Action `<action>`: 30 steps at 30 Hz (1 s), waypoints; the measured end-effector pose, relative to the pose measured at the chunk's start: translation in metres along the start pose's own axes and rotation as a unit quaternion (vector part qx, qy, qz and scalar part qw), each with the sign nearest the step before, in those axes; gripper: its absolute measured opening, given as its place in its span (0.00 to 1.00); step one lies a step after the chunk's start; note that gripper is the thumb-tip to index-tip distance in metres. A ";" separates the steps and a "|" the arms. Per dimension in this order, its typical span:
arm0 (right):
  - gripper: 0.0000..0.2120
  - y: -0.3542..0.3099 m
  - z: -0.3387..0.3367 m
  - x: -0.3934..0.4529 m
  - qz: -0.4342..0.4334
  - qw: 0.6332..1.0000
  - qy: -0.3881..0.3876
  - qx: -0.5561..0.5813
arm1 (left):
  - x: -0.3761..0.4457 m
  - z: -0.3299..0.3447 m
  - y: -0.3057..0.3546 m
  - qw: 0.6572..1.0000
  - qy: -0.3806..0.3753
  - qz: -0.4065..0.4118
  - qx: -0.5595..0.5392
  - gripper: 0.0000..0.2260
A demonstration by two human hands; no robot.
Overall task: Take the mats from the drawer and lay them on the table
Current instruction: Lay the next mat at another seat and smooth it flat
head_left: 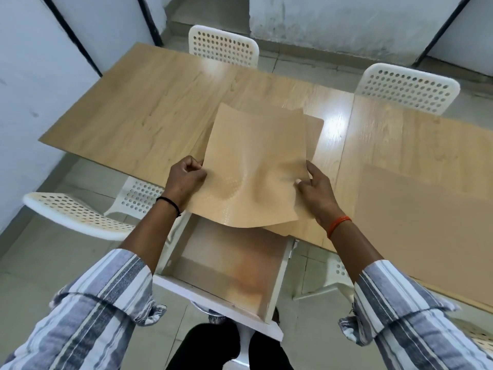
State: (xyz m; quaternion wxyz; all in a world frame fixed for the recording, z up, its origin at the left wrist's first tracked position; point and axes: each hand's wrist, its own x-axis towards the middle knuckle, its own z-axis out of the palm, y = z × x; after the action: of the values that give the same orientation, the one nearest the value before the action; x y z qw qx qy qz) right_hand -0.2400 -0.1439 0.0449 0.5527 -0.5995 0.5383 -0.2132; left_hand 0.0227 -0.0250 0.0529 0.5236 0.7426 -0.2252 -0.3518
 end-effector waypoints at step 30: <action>0.22 -0.157 0.367 0.072 -0.025 0.985 -0.157 -0.068 | 0.162 -0.377 -0.065 0.965 -0.013 -0.219 -0.146 0.05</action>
State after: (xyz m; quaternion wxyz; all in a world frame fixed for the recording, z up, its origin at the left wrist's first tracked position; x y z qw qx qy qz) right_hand 0.1602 -0.0783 0.0513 0.5823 -0.6750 0.4433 -0.0931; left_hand 0.4114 0.1173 0.0231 0.5335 0.6843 -0.0098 -0.4971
